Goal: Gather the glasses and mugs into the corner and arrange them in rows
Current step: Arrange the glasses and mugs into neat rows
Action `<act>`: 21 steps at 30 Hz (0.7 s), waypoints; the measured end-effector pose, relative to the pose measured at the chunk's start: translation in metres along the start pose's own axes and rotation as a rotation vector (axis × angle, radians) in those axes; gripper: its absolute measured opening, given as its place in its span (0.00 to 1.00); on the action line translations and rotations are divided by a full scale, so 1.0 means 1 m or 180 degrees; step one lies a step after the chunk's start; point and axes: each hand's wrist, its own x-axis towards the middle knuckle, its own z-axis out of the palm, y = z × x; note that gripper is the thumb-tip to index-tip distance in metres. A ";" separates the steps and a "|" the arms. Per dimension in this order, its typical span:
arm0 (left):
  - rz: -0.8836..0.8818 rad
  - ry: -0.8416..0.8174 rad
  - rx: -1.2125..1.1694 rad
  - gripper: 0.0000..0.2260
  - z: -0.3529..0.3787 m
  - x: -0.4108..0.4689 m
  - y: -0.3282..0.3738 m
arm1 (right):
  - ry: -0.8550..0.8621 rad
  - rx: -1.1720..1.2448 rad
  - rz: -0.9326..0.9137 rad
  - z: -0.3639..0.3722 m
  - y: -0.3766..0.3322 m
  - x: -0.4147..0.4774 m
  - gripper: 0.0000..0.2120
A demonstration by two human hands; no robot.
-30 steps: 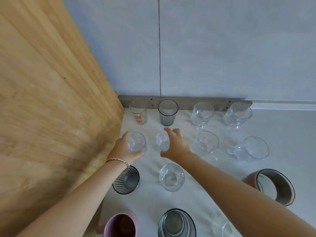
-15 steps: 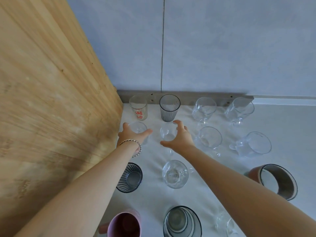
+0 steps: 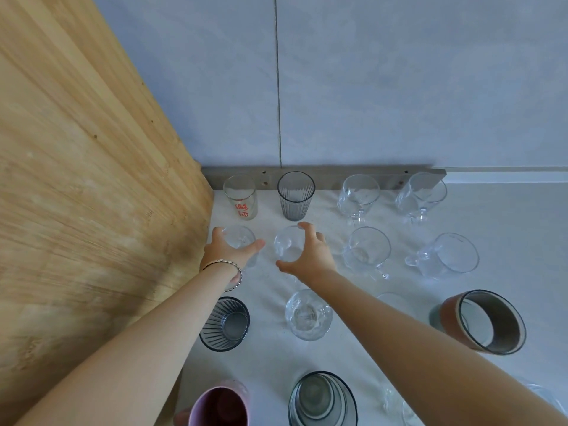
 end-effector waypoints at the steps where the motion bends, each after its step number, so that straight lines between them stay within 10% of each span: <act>1: 0.0008 -0.0014 -0.0053 0.45 0.001 0.000 0.001 | -0.0003 -0.0031 -0.0008 -0.001 0.000 0.000 0.41; 9: 0.0145 0.0111 0.0667 0.48 0.000 -0.012 0.010 | -0.0314 -0.0378 0.0249 -0.014 0.000 -0.007 0.55; 14: 0.1569 0.0916 0.1869 0.36 0.024 -0.064 0.040 | 0.0301 -0.0276 -0.0278 -0.082 0.018 -0.041 0.27; 17: 0.2467 0.0508 0.2022 0.33 0.063 -0.100 0.061 | 0.0824 -0.0395 -0.0186 -0.130 0.057 -0.052 0.17; 21: 0.2387 -0.0086 0.2346 0.38 0.124 -0.125 0.079 | 0.0972 -0.0946 0.0842 -0.176 0.106 -0.042 0.33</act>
